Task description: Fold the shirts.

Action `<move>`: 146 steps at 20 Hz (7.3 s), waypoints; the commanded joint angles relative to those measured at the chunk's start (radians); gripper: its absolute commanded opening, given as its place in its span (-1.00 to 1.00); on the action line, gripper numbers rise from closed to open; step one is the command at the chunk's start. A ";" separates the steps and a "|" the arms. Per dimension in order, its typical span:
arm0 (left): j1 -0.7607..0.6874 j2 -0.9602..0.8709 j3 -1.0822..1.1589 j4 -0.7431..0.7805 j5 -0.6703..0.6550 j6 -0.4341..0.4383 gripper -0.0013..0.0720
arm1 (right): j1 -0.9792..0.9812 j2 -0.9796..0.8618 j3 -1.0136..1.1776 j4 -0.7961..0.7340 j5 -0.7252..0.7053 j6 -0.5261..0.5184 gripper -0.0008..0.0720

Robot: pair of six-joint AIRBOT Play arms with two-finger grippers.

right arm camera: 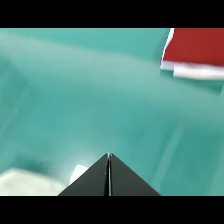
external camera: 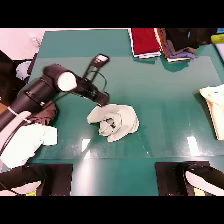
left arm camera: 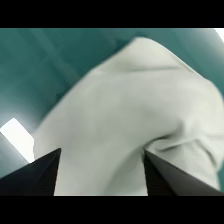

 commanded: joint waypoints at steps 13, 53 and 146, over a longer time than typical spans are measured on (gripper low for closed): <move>-0.044 0.256 -0.640 -0.358 0.241 0.038 0.90 | 0.000 0.087 -0.492 0.003 -0.057 0.000 -0.92; -0.017 0.046 -0.446 -0.015 0.089 -0.057 -0.89 | 0.222 -0.071 -0.983 0.215 -0.350 0.105 -0.93; 0.280 0.277 0.467 -0.079 -0.021 0.228 -0.89 | -0.054 0.395 -0.230 -0.089 -0.107 -0.046 -0.93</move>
